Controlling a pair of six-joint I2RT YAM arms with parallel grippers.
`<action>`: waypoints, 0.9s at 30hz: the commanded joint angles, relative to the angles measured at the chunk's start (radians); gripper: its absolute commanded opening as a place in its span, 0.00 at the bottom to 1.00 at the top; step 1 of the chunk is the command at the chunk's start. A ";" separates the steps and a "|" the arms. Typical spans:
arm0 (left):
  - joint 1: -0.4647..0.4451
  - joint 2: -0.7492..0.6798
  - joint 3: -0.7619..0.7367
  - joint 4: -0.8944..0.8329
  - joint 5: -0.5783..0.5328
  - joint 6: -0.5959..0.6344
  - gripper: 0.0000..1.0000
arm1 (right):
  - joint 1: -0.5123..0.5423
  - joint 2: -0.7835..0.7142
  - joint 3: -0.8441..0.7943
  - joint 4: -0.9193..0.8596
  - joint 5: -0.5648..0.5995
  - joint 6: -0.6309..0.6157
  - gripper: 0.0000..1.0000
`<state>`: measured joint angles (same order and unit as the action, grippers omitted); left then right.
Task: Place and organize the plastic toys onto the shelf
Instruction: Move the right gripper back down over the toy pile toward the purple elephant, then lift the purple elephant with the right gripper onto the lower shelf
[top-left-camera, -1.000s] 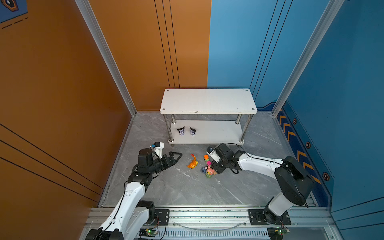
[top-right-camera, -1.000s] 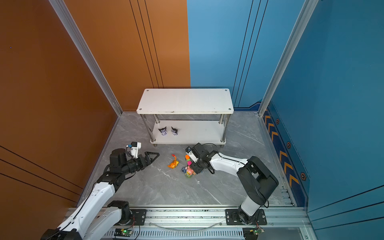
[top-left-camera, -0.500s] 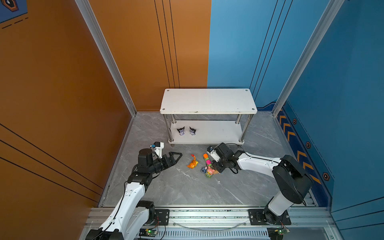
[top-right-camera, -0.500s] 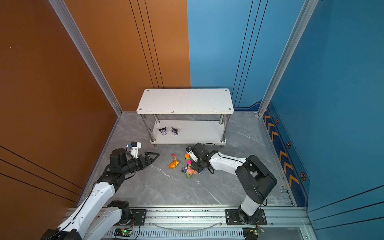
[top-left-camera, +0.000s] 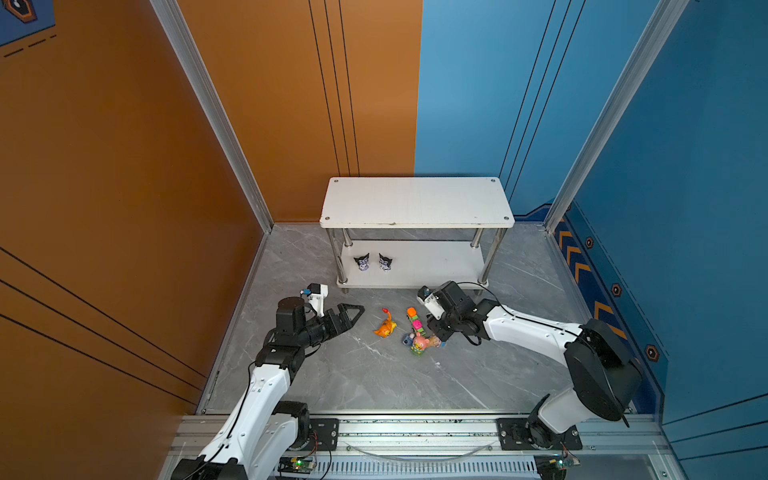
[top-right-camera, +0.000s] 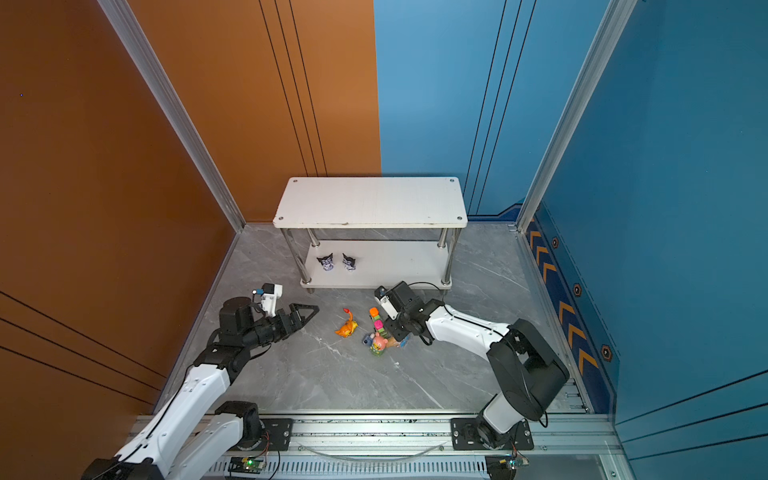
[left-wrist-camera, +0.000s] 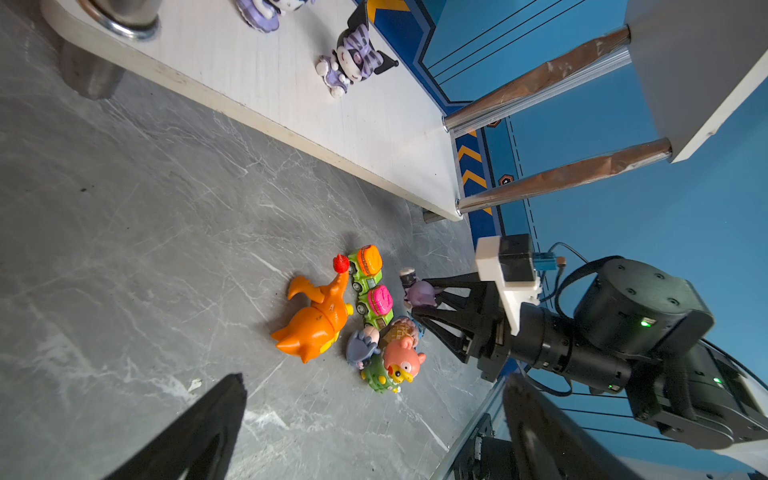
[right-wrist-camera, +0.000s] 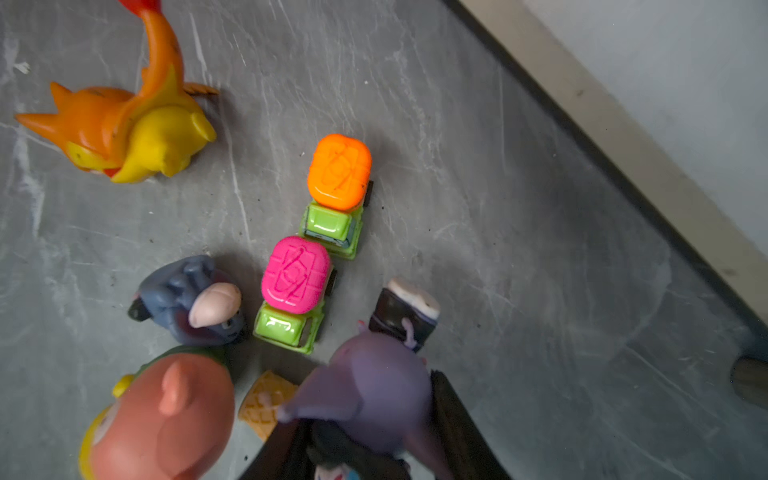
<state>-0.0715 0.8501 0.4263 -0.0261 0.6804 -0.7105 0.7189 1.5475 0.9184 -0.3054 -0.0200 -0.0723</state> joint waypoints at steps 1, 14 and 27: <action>-0.005 -0.013 0.004 0.003 -0.015 0.017 0.98 | -0.005 -0.057 0.040 -0.077 0.025 -0.009 0.38; -0.005 -0.021 -0.003 0.013 -0.015 0.011 0.98 | -0.064 0.005 0.241 -0.105 0.010 -0.057 0.39; -0.002 -0.016 0.002 0.011 -0.015 0.017 0.98 | -0.095 0.353 0.591 -0.164 0.061 -0.120 0.38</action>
<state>-0.0715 0.8379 0.4263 -0.0254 0.6800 -0.7109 0.6327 1.8713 1.4525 -0.4278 0.0154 -0.1650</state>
